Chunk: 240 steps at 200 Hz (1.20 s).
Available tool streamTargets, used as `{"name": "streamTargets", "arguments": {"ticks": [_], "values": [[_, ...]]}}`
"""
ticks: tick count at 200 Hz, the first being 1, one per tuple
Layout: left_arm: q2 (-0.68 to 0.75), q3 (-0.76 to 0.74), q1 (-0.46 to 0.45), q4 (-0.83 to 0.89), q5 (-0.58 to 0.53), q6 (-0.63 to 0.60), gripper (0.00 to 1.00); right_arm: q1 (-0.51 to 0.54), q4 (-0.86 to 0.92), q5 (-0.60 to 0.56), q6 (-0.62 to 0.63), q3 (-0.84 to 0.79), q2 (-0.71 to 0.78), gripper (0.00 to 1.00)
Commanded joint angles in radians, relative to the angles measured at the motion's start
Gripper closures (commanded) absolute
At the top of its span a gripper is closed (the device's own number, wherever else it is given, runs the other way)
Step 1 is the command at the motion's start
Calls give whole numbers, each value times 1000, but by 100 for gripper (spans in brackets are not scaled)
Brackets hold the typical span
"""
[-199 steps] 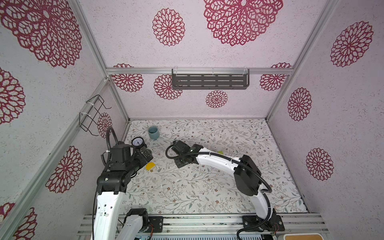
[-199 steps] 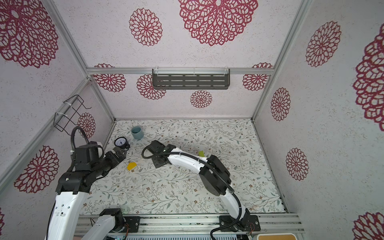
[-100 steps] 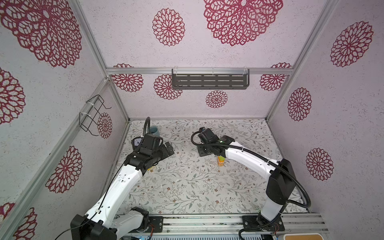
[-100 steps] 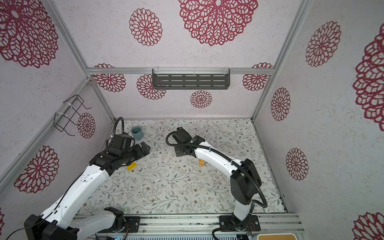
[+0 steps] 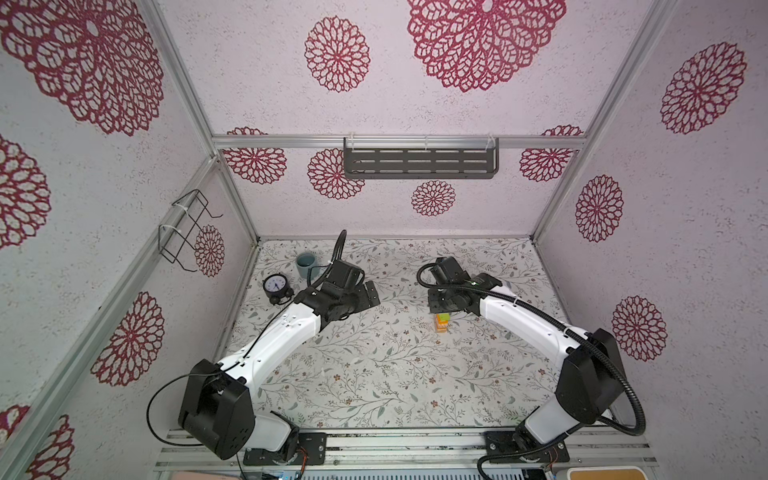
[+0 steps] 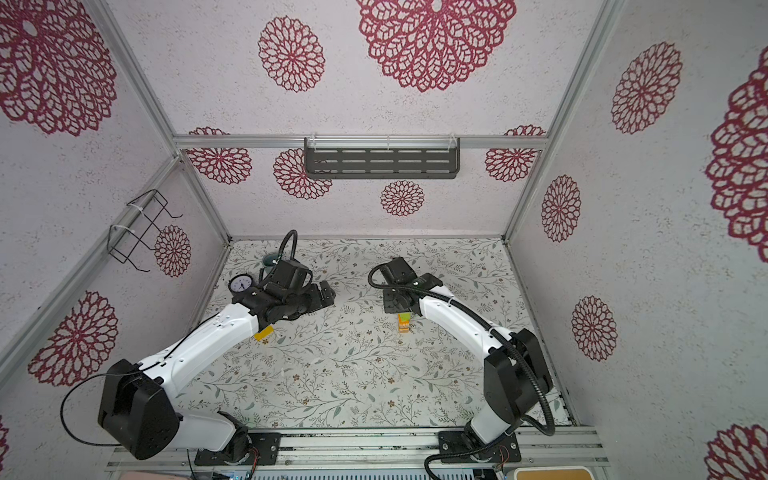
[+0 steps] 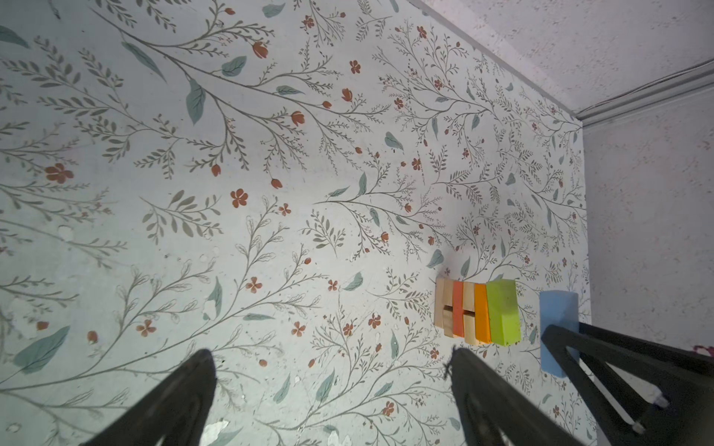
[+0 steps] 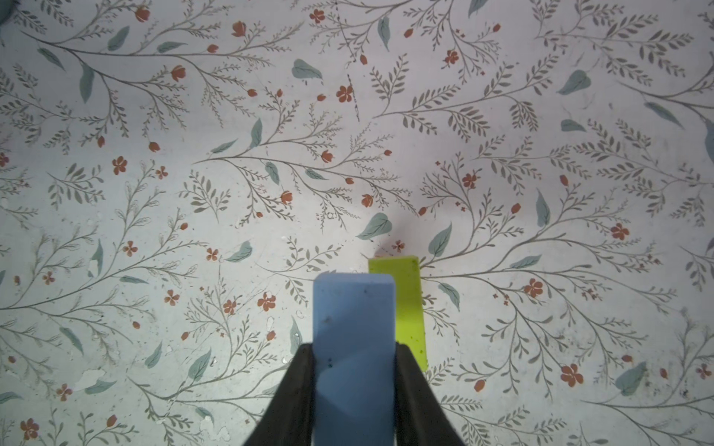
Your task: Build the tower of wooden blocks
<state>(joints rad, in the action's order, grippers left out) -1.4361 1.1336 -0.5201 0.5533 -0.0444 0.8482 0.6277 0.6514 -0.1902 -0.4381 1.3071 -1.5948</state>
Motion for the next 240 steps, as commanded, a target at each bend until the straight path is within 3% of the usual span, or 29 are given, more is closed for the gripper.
{"name": "streamTargets", "arguments": {"ticks": [1,151,240], "values": [[-15,14,-8,-25,-7,12,3,-19,11,-34,-2,-7,49,74],[-51,8,-10,-16,-5,6,3,-61,-16,57,50,-12,-27,71],[-64,21,-9,-6,-10,-1,3,-61,-7,43,64,-17,-56,70]]}}
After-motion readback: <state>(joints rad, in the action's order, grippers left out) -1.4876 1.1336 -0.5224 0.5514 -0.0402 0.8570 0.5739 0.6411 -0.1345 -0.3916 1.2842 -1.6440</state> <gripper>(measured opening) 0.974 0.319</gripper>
